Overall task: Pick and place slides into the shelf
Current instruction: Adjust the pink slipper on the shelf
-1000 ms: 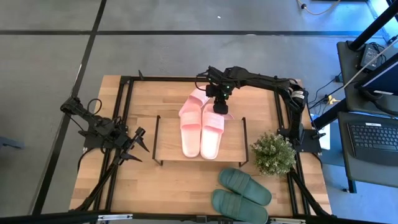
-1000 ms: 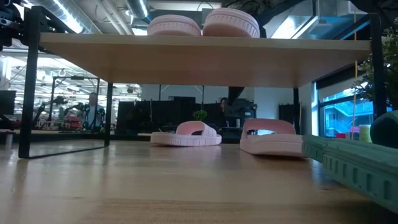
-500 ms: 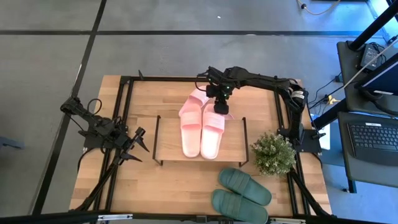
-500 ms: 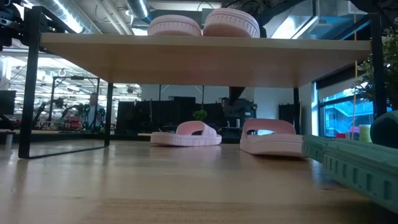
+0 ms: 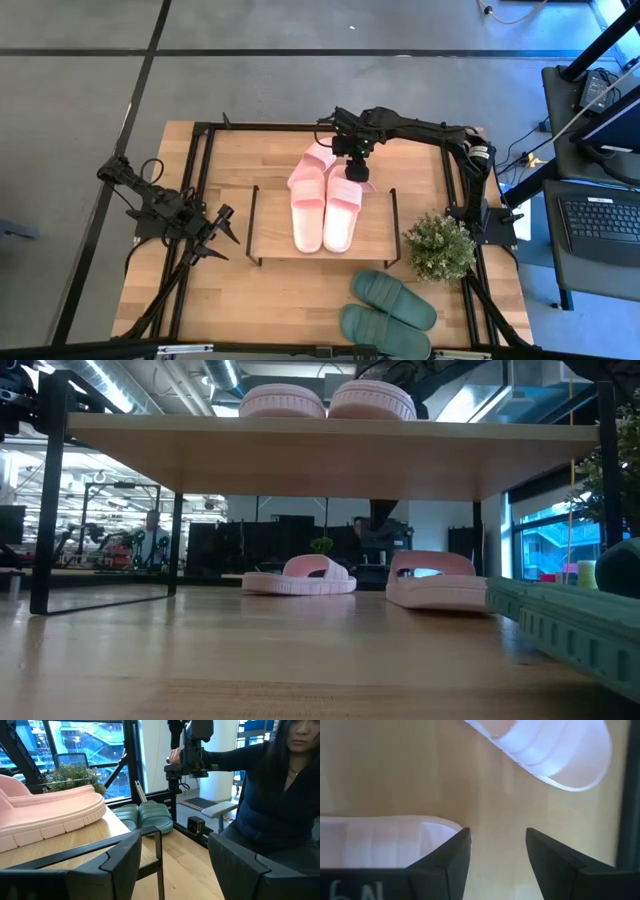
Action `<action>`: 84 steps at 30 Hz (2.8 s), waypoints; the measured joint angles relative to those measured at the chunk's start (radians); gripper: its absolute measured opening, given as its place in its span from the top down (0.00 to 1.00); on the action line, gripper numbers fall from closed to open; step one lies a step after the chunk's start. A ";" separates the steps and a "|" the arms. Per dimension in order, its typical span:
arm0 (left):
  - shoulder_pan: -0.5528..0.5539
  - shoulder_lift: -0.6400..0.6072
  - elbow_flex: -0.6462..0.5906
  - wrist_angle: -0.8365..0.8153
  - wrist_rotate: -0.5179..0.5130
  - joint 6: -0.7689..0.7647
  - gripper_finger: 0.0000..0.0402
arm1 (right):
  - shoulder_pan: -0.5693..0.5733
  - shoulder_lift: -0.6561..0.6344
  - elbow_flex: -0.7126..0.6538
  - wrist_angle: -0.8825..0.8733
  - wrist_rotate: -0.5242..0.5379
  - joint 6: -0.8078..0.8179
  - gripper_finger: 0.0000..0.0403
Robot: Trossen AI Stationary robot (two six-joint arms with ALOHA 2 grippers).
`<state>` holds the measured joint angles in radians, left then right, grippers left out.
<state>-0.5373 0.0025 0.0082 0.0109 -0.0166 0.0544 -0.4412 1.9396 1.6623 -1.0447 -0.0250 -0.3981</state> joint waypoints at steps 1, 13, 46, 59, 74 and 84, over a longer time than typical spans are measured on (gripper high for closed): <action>0.000 0.000 0.000 0.000 0.000 0.000 0.45 | 0.000 0.000 0.000 0.000 0.016 0.000 0.53; 0.000 0.000 0.000 0.000 0.000 0.000 0.45 | 0.008 0.000 0.000 -0.001 0.053 -0.009 0.53; 0.000 0.000 0.000 0.000 0.000 0.000 0.45 | 0.069 -0.002 0.100 -0.092 0.134 -0.050 0.53; 0.000 0.000 0.000 0.000 0.000 -0.001 0.45 | 0.077 -0.003 0.080 -0.056 0.166 -0.062 0.53; 0.000 0.000 0.000 0.000 0.000 0.001 0.45 | 0.089 -0.003 0.080 -0.047 0.184 -0.040 0.53; 0.000 0.000 0.000 0.000 0.000 0.010 0.45 | 0.113 -0.003 0.079 -0.045 0.318 -0.056 0.53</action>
<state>-0.5371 0.0027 0.0081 0.0109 -0.0167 0.0640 -0.3284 1.9366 1.7416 -1.0893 0.2925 -0.4536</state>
